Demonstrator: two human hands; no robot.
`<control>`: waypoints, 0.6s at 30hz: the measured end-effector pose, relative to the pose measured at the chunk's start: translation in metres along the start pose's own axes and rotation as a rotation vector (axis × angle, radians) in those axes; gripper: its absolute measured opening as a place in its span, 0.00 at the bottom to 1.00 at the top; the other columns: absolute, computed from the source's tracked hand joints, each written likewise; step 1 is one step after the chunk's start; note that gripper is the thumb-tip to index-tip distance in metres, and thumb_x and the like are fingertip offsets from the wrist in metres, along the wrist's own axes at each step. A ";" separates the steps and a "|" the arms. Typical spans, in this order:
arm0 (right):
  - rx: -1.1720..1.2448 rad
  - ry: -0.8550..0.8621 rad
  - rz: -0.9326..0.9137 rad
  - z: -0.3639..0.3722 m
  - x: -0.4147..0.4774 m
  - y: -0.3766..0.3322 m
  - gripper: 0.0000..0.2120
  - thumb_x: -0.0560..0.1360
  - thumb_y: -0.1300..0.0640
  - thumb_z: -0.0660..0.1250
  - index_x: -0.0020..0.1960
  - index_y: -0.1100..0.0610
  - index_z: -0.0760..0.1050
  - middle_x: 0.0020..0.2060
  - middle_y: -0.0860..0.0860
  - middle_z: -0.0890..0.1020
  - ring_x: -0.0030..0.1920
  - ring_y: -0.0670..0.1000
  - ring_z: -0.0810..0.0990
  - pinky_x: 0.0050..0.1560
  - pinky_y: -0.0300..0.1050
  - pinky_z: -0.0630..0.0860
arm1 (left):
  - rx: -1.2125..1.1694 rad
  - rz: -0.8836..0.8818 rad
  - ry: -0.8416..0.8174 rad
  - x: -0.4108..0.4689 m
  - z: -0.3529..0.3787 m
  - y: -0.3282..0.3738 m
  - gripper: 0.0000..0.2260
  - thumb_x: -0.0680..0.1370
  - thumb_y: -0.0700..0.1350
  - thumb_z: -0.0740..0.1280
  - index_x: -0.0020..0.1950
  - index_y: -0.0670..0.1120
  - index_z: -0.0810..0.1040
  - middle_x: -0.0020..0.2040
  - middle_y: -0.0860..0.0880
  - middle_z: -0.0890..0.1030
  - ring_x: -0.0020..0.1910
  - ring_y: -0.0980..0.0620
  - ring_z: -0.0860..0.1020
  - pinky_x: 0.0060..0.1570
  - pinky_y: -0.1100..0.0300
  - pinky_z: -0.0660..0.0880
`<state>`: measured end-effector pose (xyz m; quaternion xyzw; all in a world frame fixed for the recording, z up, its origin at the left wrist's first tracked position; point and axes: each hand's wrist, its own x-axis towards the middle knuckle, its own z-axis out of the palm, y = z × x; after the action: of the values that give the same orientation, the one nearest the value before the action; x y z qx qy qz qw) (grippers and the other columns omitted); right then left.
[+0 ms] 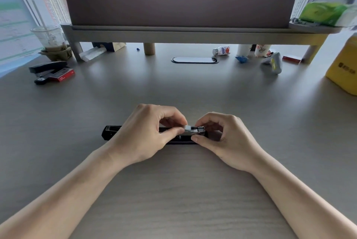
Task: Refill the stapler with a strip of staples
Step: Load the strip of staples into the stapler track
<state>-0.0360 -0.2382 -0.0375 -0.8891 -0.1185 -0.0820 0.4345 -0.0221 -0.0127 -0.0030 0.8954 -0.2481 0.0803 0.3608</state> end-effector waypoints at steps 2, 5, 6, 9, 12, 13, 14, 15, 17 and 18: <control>0.006 -0.004 0.006 0.000 0.000 0.000 0.05 0.72 0.53 0.79 0.46 0.49 0.85 0.40 0.47 0.88 0.42 0.48 0.86 0.47 0.46 0.80 | -0.009 -0.003 0.002 0.001 0.000 0.000 0.04 0.75 0.44 0.78 0.46 0.53 0.88 0.41 0.61 0.89 0.46 0.66 0.86 0.47 0.69 0.79; -0.002 -0.003 0.005 0.000 0.000 -0.001 0.06 0.72 0.52 0.80 0.47 0.49 0.85 0.41 0.48 0.88 0.43 0.47 0.86 0.47 0.45 0.80 | -0.028 -0.011 0.000 0.001 0.000 -0.001 0.04 0.76 0.44 0.78 0.47 0.54 0.88 0.42 0.61 0.89 0.45 0.65 0.86 0.49 0.65 0.81; 0.000 -0.003 0.008 0.000 0.000 -0.001 0.06 0.72 0.53 0.80 0.47 0.49 0.85 0.41 0.48 0.88 0.43 0.47 0.86 0.47 0.44 0.80 | -0.032 -0.015 -0.003 0.001 0.000 -0.002 0.04 0.76 0.45 0.78 0.47 0.54 0.88 0.42 0.61 0.89 0.45 0.65 0.86 0.49 0.64 0.81; 0.007 -0.002 0.013 0.000 -0.001 -0.001 0.06 0.72 0.53 0.80 0.47 0.49 0.85 0.41 0.47 0.88 0.42 0.46 0.86 0.47 0.42 0.80 | -0.029 -0.013 -0.013 0.002 0.000 -0.002 0.04 0.76 0.45 0.78 0.47 0.54 0.88 0.41 0.61 0.89 0.45 0.65 0.86 0.48 0.61 0.82; 0.011 -0.006 0.010 0.000 0.000 -0.001 0.05 0.72 0.52 0.80 0.46 0.49 0.85 0.40 0.47 0.88 0.41 0.47 0.86 0.47 0.45 0.80 | -0.014 -0.003 -0.020 0.002 0.001 -0.002 0.04 0.76 0.45 0.78 0.46 0.54 0.88 0.41 0.61 0.88 0.45 0.66 0.86 0.47 0.68 0.80; 0.017 -0.009 0.010 0.000 0.000 0.000 0.05 0.72 0.53 0.79 0.46 0.49 0.84 0.40 0.47 0.88 0.41 0.47 0.86 0.47 0.46 0.81 | -0.011 -0.001 -0.025 0.002 0.001 -0.002 0.04 0.76 0.44 0.78 0.46 0.54 0.88 0.41 0.61 0.88 0.46 0.66 0.86 0.46 0.70 0.79; 0.019 -0.009 0.009 0.000 0.000 0.000 0.05 0.72 0.52 0.79 0.46 0.49 0.84 0.40 0.47 0.88 0.41 0.48 0.86 0.46 0.47 0.81 | -0.010 0.000 -0.029 0.002 0.001 -0.001 0.04 0.76 0.44 0.78 0.46 0.55 0.88 0.41 0.61 0.88 0.46 0.66 0.86 0.46 0.72 0.78; 0.017 -0.008 0.007 0.000 0.000 0.001 0.05 0.72 0.52 0.79 0.46 0.49 0.84 0.40 0.48 0.88 0.41 0.48 0.86 0.46 0.47 0.81 | -0.005 0.001 -0.033 0.002 0.000 0.000 0.04 0.76 0.45 0.78 0.46 0.55 0.88 0.41 0.61 0.88 0.46 0.66 0.86 0.45 0.74 0.77; 0.007 -0.004 0.001 0.000 0.001 0.001 0.05 0.72 0.52 0.79 0.46 0.49 0.84 0.40 0.48 0.88 0.41 0.48 0.86 0.47 0.47 0.80 | 0.024 0.012 -0.043 0.003 -0.001 0.001 0.04 0.76 0.45 0.78 0.46 0.55 0.88 0.40 0.60 0.88 0.46 0.65 0.85 0.42 0.75 0.75; 0.004 -0.001 0.000 0.000 0.001 0.001 0.06 0.72 0.52 0.79 0.47 0.49 0.85 0.40 0.48 0.88 0.41 0.48 0.86 0.47 0.47 0.80 | 0.041 0.018 -0.050 0.004 -0.001 0.001 0.04 0.76 0.46 0.78 0.46 0.55 0.88 0.40 0.60 0.88 0.45 0.63 0.85 0.41 0.74 0.75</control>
<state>-0.0351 -0.2385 -0.0383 -0.8882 -0.1188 -0.0809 0.4363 -0.0192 -0.0144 -0.0005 0.9020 -0.2636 0.0661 0.3354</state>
